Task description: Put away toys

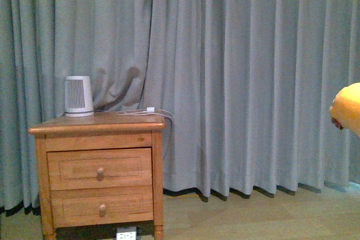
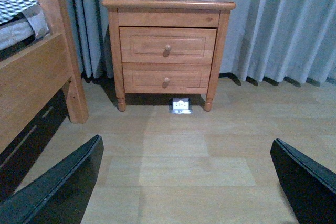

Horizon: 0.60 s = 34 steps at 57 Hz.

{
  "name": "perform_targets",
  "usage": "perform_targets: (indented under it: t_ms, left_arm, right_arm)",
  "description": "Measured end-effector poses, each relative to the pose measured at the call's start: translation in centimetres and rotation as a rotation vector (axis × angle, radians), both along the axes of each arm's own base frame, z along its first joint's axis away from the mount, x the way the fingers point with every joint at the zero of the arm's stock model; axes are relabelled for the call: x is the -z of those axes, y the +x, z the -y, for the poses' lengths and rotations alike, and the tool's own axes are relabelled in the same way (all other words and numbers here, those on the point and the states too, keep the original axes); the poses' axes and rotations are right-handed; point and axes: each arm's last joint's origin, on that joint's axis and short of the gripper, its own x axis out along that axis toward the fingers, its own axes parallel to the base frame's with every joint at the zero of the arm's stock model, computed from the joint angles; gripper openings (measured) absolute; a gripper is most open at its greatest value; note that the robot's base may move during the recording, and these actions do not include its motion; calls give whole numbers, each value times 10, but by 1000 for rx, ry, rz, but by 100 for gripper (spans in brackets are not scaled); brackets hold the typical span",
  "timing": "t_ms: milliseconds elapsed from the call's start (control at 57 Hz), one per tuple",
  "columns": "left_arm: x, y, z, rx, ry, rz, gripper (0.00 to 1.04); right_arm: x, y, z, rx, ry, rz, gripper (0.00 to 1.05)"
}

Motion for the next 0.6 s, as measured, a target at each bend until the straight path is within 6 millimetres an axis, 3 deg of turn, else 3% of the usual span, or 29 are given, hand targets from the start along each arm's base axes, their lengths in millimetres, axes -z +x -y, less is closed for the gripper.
perform_targets:
  t_ms: [596]
  left_arm:
    - [0,0,0,0,0,0,99]
  right_arm:
    - [0,0,0,0,0,0,20]
